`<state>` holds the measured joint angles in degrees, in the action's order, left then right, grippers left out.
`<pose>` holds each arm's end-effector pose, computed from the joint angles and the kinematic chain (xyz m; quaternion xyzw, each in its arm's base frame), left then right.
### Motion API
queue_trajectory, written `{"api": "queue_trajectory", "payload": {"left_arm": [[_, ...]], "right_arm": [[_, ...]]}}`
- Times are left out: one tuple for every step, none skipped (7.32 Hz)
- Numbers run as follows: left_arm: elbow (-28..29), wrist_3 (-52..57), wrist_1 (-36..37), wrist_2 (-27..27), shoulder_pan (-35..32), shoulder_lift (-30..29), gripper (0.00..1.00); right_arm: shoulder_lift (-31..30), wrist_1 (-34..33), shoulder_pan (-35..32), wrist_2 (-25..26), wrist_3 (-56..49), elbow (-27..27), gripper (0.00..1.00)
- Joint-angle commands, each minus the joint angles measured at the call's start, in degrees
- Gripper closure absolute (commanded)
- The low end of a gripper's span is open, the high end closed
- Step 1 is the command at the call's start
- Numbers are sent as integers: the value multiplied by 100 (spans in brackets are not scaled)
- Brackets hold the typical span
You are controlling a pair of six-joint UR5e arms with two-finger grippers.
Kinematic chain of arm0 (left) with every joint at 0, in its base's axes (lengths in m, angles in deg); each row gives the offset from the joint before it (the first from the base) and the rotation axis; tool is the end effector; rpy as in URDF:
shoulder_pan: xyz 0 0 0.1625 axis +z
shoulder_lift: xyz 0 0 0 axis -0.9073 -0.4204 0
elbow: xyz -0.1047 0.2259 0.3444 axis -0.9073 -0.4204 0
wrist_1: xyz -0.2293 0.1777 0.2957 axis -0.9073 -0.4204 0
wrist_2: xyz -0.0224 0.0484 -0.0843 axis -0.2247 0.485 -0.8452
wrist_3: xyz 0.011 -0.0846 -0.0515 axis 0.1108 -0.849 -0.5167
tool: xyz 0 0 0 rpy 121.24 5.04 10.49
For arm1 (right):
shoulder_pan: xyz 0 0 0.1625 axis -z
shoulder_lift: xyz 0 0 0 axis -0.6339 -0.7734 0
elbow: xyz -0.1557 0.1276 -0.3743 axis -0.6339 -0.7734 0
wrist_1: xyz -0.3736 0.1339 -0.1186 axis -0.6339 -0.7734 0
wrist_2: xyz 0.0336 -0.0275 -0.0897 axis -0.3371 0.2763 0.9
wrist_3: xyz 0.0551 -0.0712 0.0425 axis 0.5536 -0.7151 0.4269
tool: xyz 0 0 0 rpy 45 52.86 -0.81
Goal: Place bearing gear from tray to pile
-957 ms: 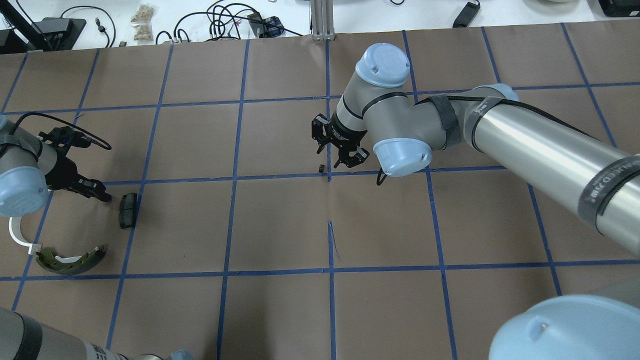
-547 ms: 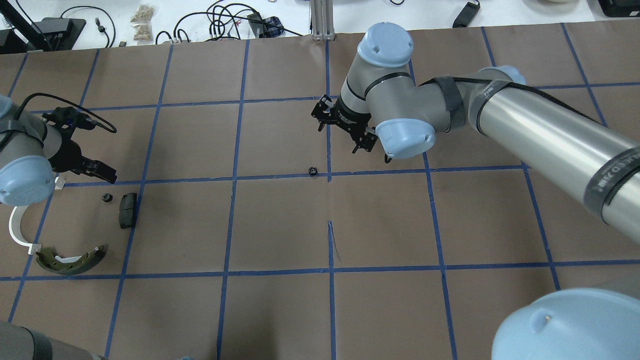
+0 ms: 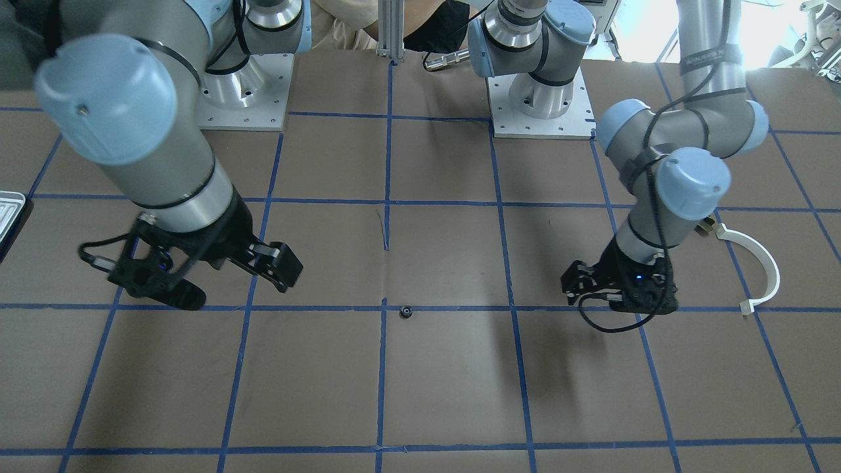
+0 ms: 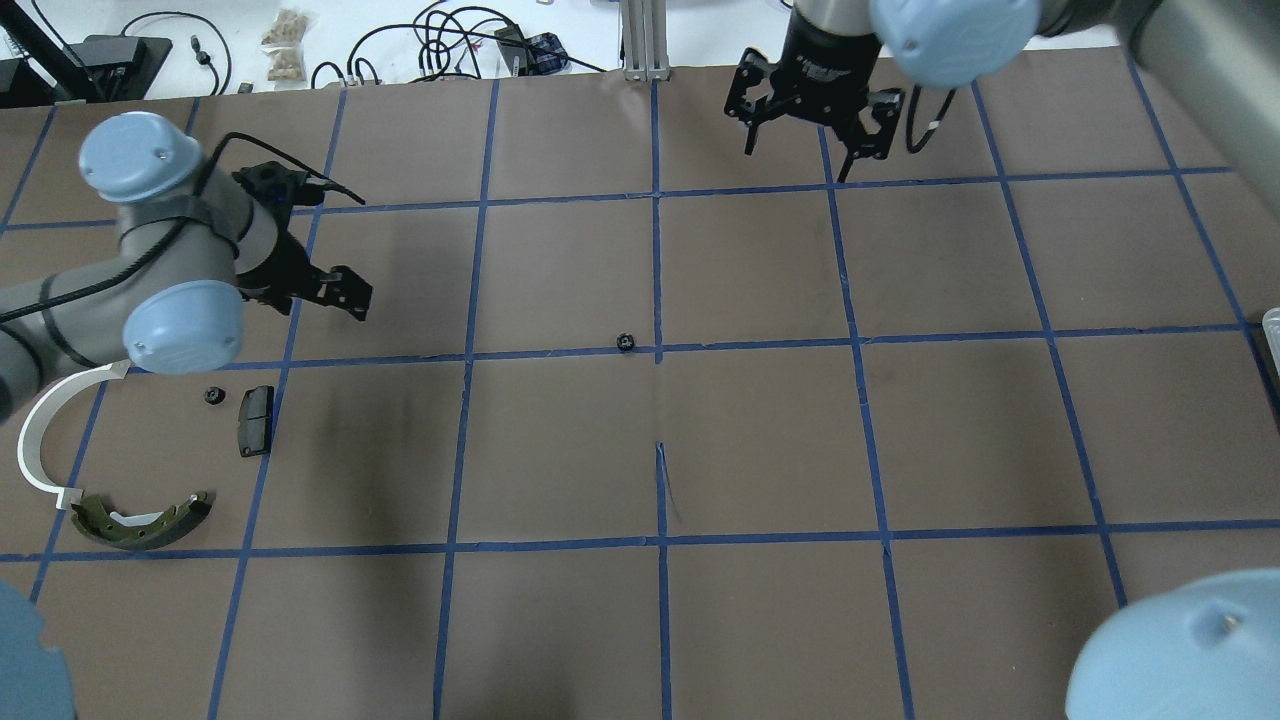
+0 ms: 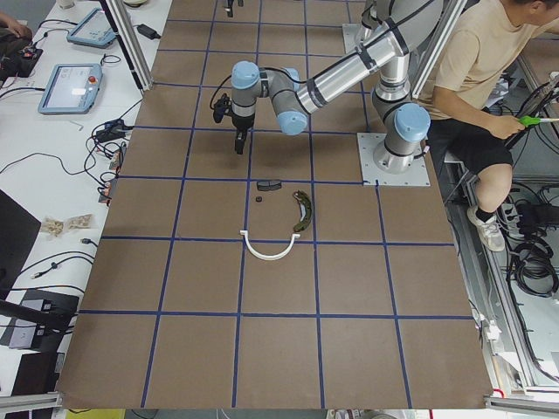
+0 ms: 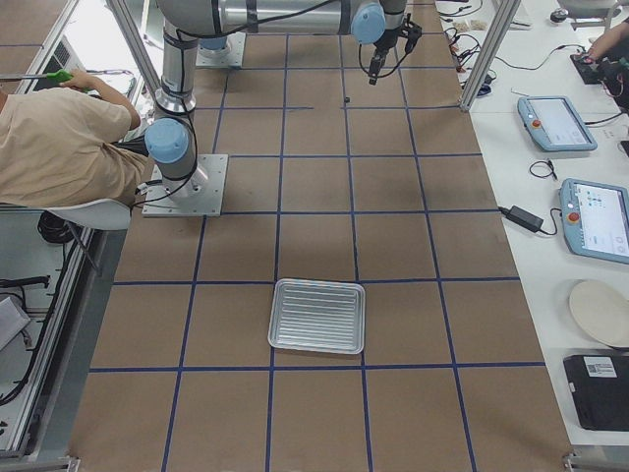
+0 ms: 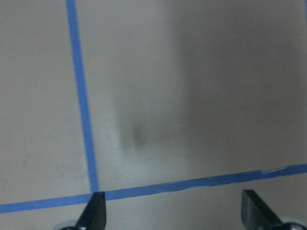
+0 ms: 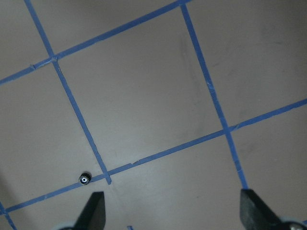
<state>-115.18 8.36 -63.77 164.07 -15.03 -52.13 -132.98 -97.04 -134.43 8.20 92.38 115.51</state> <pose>-0.0400 -0.5610 0.2511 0.0166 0.9982 -0.0584 0.0015 0.1943 -0.6113 0.4624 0.1728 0.9844 0.0191 0.0262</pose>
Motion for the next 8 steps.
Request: {"api": "queue_trajectory", "payload": {"left_arm": [[770, -1981, -414, 2, -1407, -305, 0], [1158, -2508, -792, -250, -1779, -550, 0], [1345, -2939, -787, -505, -2009, -779, 0], [1338, -2926, -752, -516, -2220, -955, 0], [1312, -3057, -752, -499, -2405, -1062, 0], [1346, -3110, -761, -429, -2572, -1211, 0], [1364, -3128, -700, -394, -2617, -1369, 0], [1321, -3137, -612, -272, -2722, -1449, 0]], "right_arm": [[-896, 1204, 289, 74, -1251, -169, 0], [-1187, 1277, 255, 65, -1327, 23, 0], [-1233, 1312, 324, 248, -1458, 321, 0], [-1416, 1060, 272, 363, -1442, 637, 1], [-1540, 484, 237, 364, -1477, 1092, 1], [-1854, -262, 246, 373, -1747, 1784, 1], [-2101, -1331, 263, 434, -1897, 2348, 0], [-2138, -1620, 298, 452, -1890, 2319, 0]]}}
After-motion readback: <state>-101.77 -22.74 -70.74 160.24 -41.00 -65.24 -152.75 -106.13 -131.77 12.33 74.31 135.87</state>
